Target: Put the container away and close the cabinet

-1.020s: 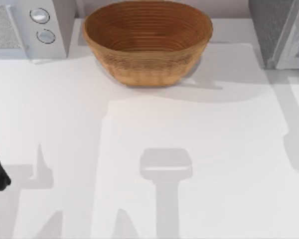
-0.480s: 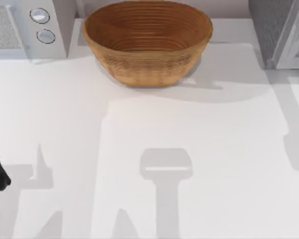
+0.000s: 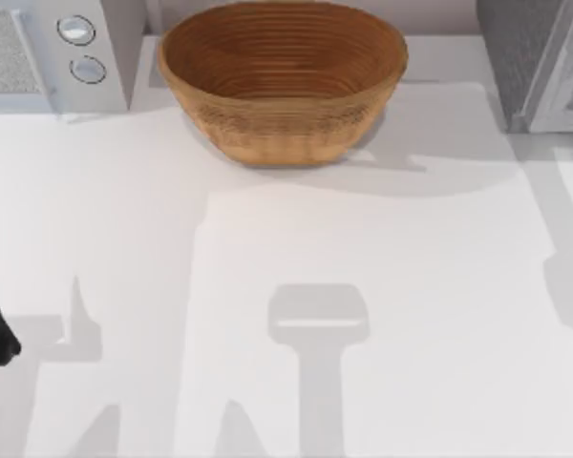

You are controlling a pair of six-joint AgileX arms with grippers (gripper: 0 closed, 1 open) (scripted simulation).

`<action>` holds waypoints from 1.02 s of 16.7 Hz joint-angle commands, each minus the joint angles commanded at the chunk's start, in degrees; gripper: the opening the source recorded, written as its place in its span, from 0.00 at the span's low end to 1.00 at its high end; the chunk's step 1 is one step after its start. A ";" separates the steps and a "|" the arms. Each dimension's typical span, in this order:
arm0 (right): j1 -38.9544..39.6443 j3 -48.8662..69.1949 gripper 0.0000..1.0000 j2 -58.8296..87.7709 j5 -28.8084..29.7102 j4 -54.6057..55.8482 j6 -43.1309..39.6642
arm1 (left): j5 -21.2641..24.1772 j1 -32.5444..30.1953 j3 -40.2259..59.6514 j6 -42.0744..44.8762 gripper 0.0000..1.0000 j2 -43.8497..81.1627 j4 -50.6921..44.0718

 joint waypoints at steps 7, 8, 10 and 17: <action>-0.22 -12.33 1.00 -11.53 -2.32 5.70 -1.03 | 0.00 0.00 0.00 0.00 1.00 0.00 0.00; -0.36 -16.46 1.00 -15.39 -2.89 7.31 -1.36 | 0.00 0.00 0.00 0.00 1.00 0.00 0.00; -0.73 -26.59 1.00 -24.49 -4.05 10.82 -2.04 | 0.00 0.00 0.00 0.00 1.00 0.00 0.00; -2.67 -78.84 1.00 -62.95 -7.22 23.95 -3.67 | 0.00 0.00 0.00 0.00 1.00 0.00 0.00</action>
